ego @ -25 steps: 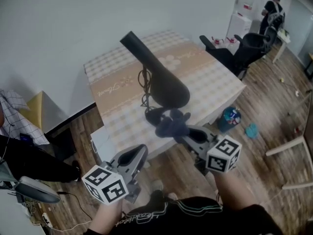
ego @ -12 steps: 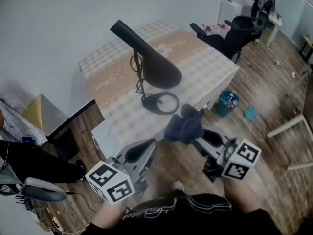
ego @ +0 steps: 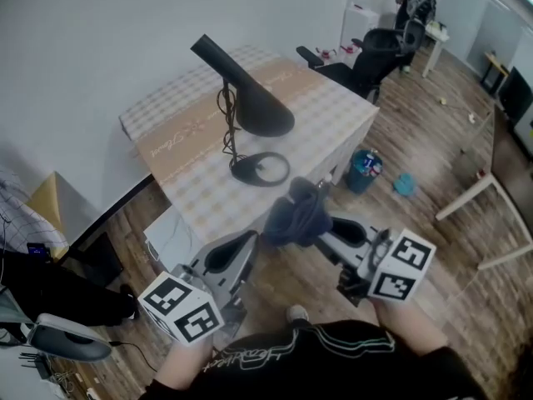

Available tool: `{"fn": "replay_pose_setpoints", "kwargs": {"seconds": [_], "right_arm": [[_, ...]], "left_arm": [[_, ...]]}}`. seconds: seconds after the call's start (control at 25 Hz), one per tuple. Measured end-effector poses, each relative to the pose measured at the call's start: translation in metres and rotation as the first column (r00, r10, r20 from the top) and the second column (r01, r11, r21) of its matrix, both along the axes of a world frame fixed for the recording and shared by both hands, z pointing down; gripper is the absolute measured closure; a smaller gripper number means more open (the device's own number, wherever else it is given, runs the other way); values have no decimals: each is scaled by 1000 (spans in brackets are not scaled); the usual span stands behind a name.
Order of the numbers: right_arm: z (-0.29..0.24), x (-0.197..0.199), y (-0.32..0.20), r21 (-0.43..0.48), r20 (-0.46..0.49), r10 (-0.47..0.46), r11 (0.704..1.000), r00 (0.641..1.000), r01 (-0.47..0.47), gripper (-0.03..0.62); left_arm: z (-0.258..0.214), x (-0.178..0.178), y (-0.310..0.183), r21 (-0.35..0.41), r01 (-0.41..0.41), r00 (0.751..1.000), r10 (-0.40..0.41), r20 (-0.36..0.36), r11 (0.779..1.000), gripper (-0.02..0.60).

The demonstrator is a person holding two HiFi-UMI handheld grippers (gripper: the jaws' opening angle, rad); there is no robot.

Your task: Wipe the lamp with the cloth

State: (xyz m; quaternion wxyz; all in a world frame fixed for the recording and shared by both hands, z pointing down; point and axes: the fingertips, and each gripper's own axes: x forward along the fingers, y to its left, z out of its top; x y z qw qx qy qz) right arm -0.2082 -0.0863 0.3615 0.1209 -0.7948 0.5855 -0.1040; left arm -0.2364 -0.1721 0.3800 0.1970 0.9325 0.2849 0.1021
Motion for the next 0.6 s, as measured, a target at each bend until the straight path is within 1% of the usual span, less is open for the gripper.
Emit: {"fn": "replay_pose_setpoints", "kwargs": {"seconds": [0.24,0.6], "right_arm": [[-11,-17,-5,-9,-37,18,1000,999,-18,537],[-22,-40,-5,-12,-66,29,999,997,-30,537]], "left_arm": [[-15,-14,-3,4,-9,999,9,-37,1000,581],[-25,-34,-2,13,-22,999,22,-49,1000,581]]}}
